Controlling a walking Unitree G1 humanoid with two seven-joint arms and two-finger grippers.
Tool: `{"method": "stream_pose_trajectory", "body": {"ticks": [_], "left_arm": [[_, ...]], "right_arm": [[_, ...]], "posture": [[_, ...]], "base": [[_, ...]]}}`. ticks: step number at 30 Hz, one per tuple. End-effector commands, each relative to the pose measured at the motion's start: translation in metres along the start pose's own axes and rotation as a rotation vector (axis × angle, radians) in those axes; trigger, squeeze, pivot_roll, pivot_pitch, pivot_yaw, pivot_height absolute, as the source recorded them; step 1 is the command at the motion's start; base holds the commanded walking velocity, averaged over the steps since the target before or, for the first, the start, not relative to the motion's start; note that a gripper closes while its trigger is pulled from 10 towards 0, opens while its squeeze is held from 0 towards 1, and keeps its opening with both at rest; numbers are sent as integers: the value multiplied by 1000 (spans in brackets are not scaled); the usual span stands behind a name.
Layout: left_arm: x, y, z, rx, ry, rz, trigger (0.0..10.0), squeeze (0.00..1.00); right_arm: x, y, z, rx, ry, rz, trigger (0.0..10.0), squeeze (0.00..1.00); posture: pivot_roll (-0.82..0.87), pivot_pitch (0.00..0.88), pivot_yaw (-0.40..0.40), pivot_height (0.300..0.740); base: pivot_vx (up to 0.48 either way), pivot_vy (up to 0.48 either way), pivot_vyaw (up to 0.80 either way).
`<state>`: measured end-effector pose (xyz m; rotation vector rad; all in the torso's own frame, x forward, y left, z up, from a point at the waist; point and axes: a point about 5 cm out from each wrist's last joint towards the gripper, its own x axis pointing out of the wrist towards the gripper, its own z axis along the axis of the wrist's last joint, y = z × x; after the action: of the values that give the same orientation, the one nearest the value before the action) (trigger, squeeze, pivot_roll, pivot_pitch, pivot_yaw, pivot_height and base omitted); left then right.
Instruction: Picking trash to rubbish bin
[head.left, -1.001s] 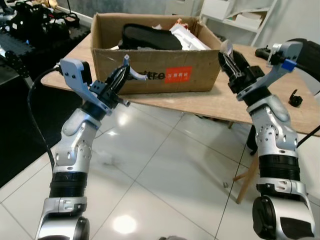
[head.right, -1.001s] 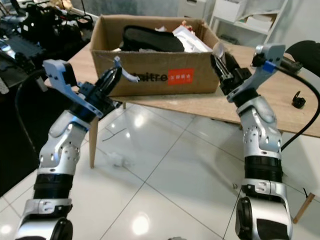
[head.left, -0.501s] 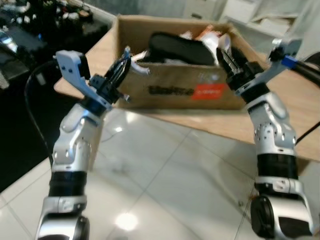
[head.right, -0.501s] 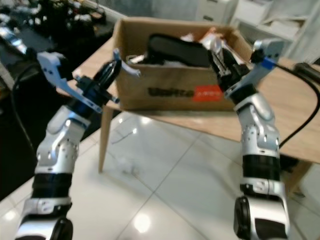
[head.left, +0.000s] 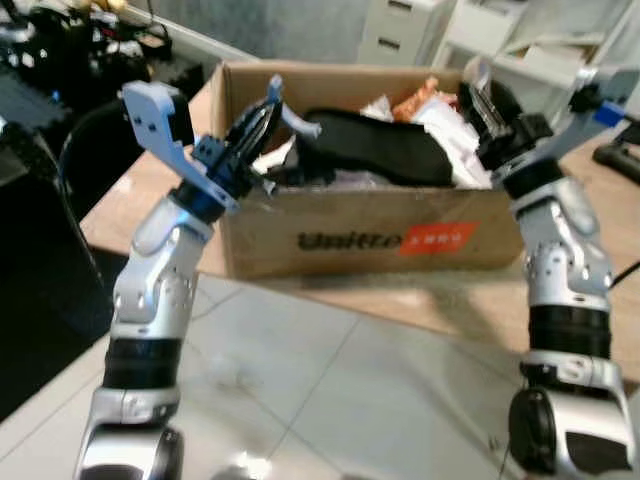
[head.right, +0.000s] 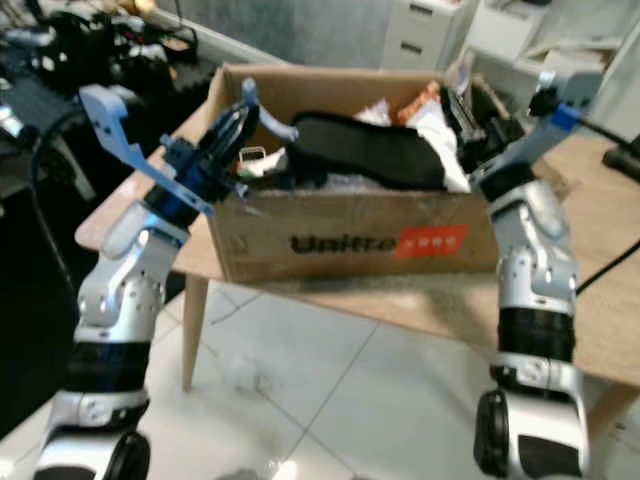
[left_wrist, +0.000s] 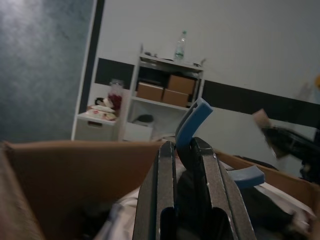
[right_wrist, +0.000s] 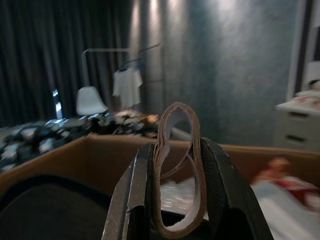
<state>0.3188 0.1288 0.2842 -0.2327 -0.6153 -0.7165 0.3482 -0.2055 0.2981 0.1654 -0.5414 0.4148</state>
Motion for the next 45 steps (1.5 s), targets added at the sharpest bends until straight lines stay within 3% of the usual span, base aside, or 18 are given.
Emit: {"method": "stream_pose_trajectory", "body": {"ticks": [1,11,12,13,14,15,16,30,31,32,33,34,35,37,38,40,42,45], "left_arm": [[8,-10,9,19,-27,-43,10000,0],[16,-16,9,135,25,-44,10000,0],[16,-19,4,163,57,-55,10000,0],[17,-21,1,180,79,-62,10000,0],[17,-24,-3,191,105,-76,10000,541],[17,-24,-3,191,105,-76,10000,541],[17,-28,-8,201,133,-103,10000,1000],[21,-42,-25,250,200,-143,10000,1000],[21,-41,-27,264,208,-138,10000,1000],[21,-41,-27,264,208,-138,10000,1000],[21,-41,-28,271,213,-135,10000,824],[21,-40,-29,275,215,-132,10000,824],[21,-41,-30,272,216,-132,10000,0],[21,-41,-30,268,216,-133,10000,0],[21,-42,-29,261,210,-131,10000,0],[23,-42,-24,210,168,-114,10000,0],[23,-42,-24,210,168,-114,10000,0],[25,-35,-2,0,21,-58,10000,0]], "right_arm": [[0,-3,7,-60,7,-14,10000,0],[0,-21,3,-190,120,-158,10000,8],[-1,-24,3,-197,127,-177,10000,337],[-2,-26,3,-202,133,-190,10000,337],[-2,-26,3,-206,136,-193,10000,973],[-2,-26,3,-206,136,-193,10000,973],[-3,-27,4,-209,135,-197,10000,1000],[-2,-37,17,-295,87,-307,10000,1000],[-2,-36,19,-285,72,-307,10000,902],[-2,-36,19,-285,72,-307,10000,902],[0,-33,22,-257,42,-291,10000,549],[1,-31,24,-239,22,-279,10000,549],[2,-26,27,-194,-13,-240,10000,118],[3,-22,29,-165,-36,-213,10000,118],[4,-15,33,-115,-72,-161,10000,0],[5,2,41,-19,-145,-28,10000,0],[5,2,41,-19,-145,-28,10000,0],[1,34,48,139,-195,231,10000,0]], "posture": [[32,100,-38,740],[30,101,-37,740],[30,101,-37,740],[30,101,-37,740],[30,101,-37,740],[30,101,-37,740],[29,104,-34,740],[22,103,-30,740],[23,101,-27,740],[23,101,-27,740],[23,101,-27,740],[23,101,-27,740],[23,101,-27,740],[23,101,-27,740],[23,101,-27,740],[23,101,-27,740],[23,101,-27,740],[32,105,-30,740]], "base": [[0,0,0],[0,0,0],[0,0,0],[0,0,0],[0,0,0],[0,0,0],[0,0,0],[0,0,0],[0,0,0],[0,0,0],[0,0,0],[0,0,0],[0,0,0],[0,0,0],[0,0,0],[0,0,0],[0,0,0],[0,0,0]]}}
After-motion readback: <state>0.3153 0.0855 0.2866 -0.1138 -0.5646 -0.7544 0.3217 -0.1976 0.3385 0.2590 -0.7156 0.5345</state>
